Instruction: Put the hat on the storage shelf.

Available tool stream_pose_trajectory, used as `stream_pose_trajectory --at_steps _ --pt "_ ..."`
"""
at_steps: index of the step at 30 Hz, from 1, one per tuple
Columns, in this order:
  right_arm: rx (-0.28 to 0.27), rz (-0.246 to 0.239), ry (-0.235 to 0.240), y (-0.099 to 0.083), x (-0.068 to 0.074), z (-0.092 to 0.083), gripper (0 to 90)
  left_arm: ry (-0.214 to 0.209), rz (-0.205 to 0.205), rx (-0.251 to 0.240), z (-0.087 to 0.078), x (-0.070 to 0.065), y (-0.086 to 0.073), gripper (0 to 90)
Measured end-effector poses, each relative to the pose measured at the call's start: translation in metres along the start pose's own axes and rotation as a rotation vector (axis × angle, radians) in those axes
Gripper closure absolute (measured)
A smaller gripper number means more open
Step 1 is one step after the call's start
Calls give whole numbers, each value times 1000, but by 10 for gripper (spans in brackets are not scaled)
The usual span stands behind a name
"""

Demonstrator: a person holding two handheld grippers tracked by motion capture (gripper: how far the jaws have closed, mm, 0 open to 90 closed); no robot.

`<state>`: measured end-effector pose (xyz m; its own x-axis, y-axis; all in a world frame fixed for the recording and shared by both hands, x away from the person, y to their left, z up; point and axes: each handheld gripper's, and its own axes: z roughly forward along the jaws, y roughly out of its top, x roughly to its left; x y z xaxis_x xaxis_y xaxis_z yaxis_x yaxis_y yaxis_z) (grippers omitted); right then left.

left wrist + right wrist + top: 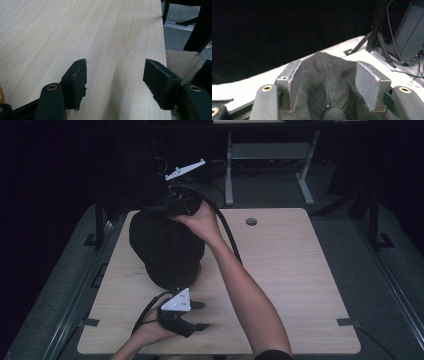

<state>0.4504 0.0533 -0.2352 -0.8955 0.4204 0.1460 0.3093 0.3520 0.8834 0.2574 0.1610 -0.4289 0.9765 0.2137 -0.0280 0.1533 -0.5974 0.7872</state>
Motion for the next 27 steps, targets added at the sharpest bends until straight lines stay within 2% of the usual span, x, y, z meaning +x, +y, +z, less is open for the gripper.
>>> stream_pose_trajectory --at_steps 7,15,18,27 --pt "-25 -11 -19 -1 8 -22 330 31 -29 -14 -4 4 -2 312" --pt "-32 -24 -45 -10 10 -46 304 57 -23 -18 -5 5 -4 279" --pt "-51 -9 -53 -14 10 -56 303 65 -25 -28 -6 6 -6 273" --pt "-49 8 -78 -27 7 -80 285 82 -35 -51 -9 7 -8 259"
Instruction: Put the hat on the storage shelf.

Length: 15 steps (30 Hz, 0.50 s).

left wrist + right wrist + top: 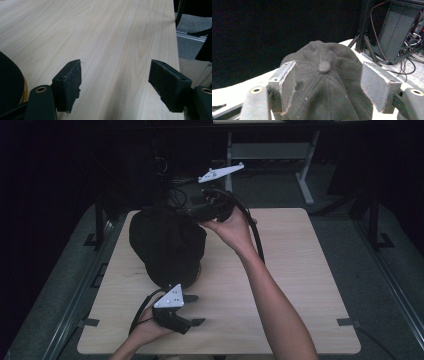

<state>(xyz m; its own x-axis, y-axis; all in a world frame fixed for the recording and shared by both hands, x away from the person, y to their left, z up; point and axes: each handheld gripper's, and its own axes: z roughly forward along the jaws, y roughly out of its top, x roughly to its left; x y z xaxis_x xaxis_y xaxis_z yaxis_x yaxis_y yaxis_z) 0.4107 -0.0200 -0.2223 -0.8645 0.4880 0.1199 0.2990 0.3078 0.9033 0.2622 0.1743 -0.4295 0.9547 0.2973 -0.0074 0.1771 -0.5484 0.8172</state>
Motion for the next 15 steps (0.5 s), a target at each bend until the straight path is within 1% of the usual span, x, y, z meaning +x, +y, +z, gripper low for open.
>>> stream_pose_trajectory --at_steps 4,10,12,15 --pt "-2 20 -1 -5 -4 -9 277 2 2 5 1 0 0 254" --pt "-3 30 -13 -12 -9 -21 269 10 -3 2 1 1 -1 245" --pt "3 38 -17 -15 -11 -24 261 15 -22 -16 1 1 -2 244" --pt "7 46 -17 -19 -14 -26 260 12 -30 -27 1 2 -3 243"
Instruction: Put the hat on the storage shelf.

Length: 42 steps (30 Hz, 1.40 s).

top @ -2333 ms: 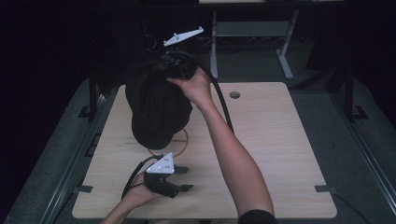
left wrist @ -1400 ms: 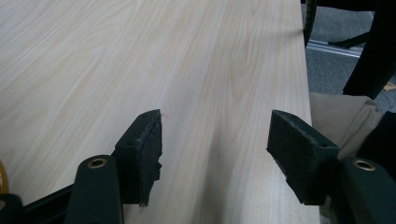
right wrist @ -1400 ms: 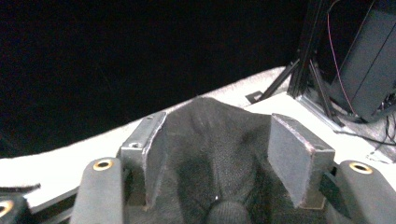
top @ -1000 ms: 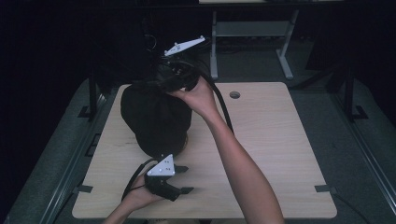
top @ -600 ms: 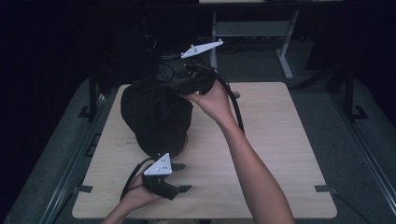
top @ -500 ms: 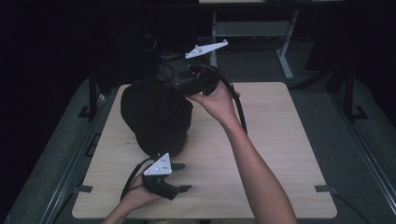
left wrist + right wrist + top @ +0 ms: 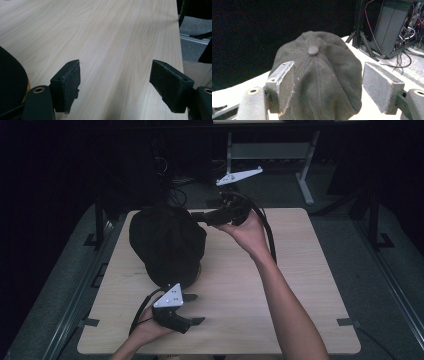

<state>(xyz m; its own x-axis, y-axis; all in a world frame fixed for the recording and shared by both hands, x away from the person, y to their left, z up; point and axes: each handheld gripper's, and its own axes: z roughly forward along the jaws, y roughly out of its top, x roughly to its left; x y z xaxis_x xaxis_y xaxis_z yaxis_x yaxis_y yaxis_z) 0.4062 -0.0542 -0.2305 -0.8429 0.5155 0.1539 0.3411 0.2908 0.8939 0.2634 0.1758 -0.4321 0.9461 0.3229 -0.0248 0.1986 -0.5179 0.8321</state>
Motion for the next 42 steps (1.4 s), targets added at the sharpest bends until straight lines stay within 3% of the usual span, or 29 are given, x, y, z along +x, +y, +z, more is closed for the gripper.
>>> stream_pose_trajectory --at_steps 6,9,24,42 --pt "6 26 -9 -13 -7 -8 255 -1 -3 -9 0 -2 1 241" --pt "6 39 -20 -22 -10 -14 254 6 22 -5 -1 -1 1 241" --pt "24 73 -46 -50 -20 -37 248 13 16 -14 -1 -2 0 238" --pt "42 130 -54 -91 -31 -51 242 27 13 -10 -2 1 -2 239"
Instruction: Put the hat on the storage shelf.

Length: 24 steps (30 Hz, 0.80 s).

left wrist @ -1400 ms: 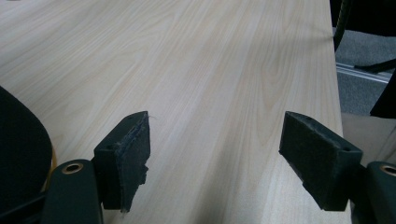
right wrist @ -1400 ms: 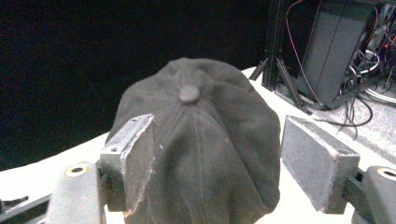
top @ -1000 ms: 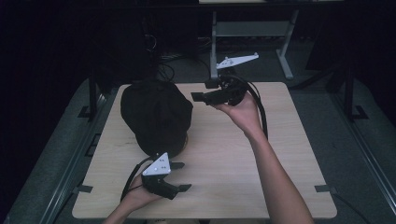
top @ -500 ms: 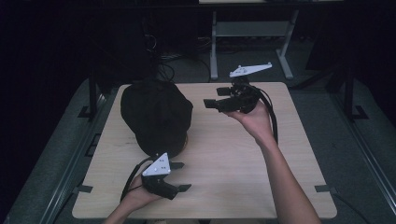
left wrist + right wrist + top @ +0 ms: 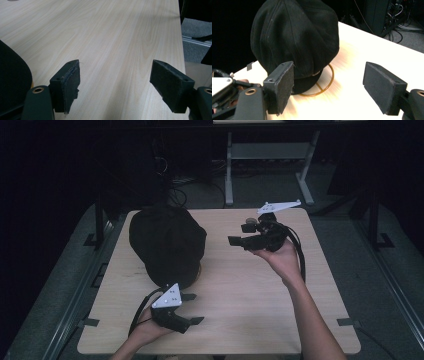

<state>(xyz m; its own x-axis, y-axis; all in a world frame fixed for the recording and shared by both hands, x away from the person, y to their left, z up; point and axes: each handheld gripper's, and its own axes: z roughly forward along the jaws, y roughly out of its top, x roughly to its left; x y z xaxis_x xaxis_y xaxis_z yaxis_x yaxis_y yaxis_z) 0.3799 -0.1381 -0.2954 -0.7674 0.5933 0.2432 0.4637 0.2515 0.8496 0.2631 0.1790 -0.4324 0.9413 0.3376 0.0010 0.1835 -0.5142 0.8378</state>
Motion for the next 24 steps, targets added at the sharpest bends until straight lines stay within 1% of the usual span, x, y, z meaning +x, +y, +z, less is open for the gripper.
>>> stream_pose_trajectory --at_steps 1,5,6,8,9,10,11,13,14,18,24 --pt "2 2 -5 -5 -2 -2 242 0 5 4 0 0 0 238" --pt "5 6 -15 -12 -4 -5 238 0 0 7 0 0 0 239" --pt "5 21 -16 -17 -7 -8 237 1 0 7 0 0 0 239" --pt "6 22 -18 -20 -8 -8 236 0 -3 6 0 0 0 239" --pt "9 28 -22 -26 -11 -10 234 0 -4 5 0 0 -1 239" --pt "9 28 -22 -26 -11 -10 234 0 -4 5 0 0 -1 239" --pt "10 42 -25 -31 -13 -12 234 -1 -7 5 0 0 -1 239" --pt "12 48 -28 -37 -16 -13 232 -1 -10 3 0 0 -1 239" --pt "12 48 -28 -37 -16 -13 232 -1 -10 3 0 0 -1 239" --pt "20 73 -35 -50 -21 -17 224 -2 -12 3 1 -1 -1 238" --pt "26 89 -41 -62 -25 -21 218 -8 -8 8 2 -1 -1 239"
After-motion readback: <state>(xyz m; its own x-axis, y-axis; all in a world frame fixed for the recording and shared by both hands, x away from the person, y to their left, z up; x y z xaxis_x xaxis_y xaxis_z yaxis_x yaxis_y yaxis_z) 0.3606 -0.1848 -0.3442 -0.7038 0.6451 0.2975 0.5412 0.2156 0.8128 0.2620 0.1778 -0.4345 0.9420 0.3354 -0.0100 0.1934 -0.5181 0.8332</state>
